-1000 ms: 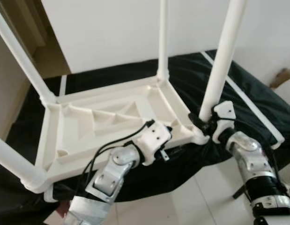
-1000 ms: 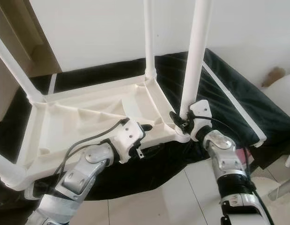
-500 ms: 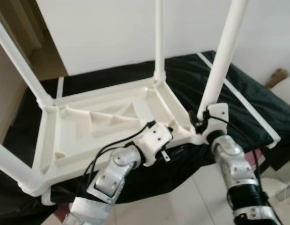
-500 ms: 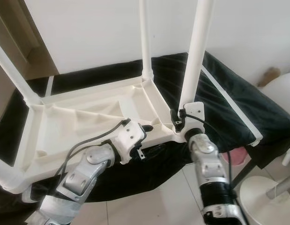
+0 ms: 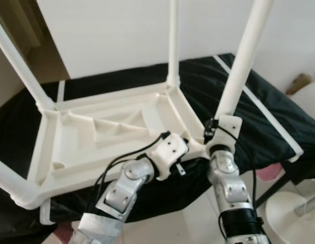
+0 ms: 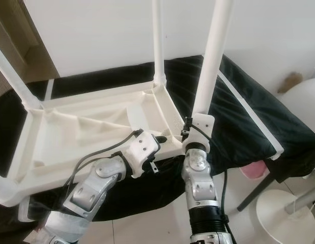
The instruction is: Building children table
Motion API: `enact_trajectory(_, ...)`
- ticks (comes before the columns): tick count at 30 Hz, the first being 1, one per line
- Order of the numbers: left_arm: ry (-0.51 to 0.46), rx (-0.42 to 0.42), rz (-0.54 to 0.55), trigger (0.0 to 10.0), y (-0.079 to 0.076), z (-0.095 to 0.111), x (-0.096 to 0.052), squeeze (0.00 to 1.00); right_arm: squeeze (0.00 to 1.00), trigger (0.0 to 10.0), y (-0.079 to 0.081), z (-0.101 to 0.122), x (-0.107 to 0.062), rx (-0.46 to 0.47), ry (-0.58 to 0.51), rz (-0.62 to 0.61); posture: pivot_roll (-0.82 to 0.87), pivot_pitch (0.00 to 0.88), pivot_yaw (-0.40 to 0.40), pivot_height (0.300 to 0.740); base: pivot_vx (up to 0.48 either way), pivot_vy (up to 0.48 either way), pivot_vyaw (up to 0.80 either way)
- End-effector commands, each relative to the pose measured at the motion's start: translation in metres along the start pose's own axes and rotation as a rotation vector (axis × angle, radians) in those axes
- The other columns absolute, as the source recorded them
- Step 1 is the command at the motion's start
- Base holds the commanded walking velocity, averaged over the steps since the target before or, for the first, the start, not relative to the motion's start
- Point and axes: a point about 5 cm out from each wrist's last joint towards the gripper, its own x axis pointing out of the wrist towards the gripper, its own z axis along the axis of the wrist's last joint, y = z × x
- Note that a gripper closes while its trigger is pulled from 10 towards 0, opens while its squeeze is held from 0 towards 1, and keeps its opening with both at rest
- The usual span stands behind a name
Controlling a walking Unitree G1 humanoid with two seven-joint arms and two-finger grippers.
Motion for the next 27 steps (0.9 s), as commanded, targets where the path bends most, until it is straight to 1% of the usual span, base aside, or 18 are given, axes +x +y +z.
enact_trajectory(1,0.009,0.01,0.053,10.0,0.003,-0.002,0.0,0.0,0.0,10.0,0.003,-0.027,-0.008,0.049,0.166,-0.003,-0.03,0.0,0.047,0.74,0.0,0.0,0.0)
enact_trajectory(7,0.007,0.011,0.054,10.0,0.002,-0.002,-0.001,0.0,0.0,10.0,0.004,-0.024,-0.009,0.045,0.156,-0.005,-0.03,0.0,0.044,0.74,0.0,0.0,0.0)
enact_trajectory(14,0.006,0.013,0.056,10.0,0.002,-0.002,-0.001,0.0,0.01,10.0,0.004,-0.02,-0.009,0.012,0.136,-0.009,-0.03,0.0,0.043,0.74,0.0,0.0,0.0)
enact_trajectory(15,0.006,0.013,0.055,10.0,0.002,-0.002,-0.001,0.0,1.0,10.0,0.003,-0.019,-0.009,0.013,0.135,-0.008,-0.03,0.0,0.044,0.74,0.0,0.0,0.0)
enact_trajectory(20,0.008,0.013,0.053,10.0,0.001,-0.002,-0.001,0.0,1.0,10.0,0.002,-0.016,-0.009,0.016,0.117,0.013,-0.03,0.0,0.045,0.74,0.0,0.0,0.0)
enact_trajectory(23,0.013,0.015,0.051,10.0,0.0,-0.003,0.0,0.0,1.0,10.0,-0.002,-0.012,-0.01,-0.002,0.055,0.073,-0.03,0.0,0.041,0.74,0.0,0.0,0.0)
enact_trajectory(26,0.014,0.015,0.052,10.0,0.0,-0.004,0.0,0.0,1.0,10.0,-0.005,-0.012,-0.011,-0.012,0.035,0.095,-0.03,0.0,0.039,0.74,0.0,0.0,0.0)
enact_trajectory(27,0.014,0.014,0.054,10.0,0.0,-0.004,0.0,0.0,1.0,10.0,-0.008,-0.013,-0.013,-0.016,0.025,0.123,-0.03,0.0,0.037,0.74,0.0,0.0,0.0)
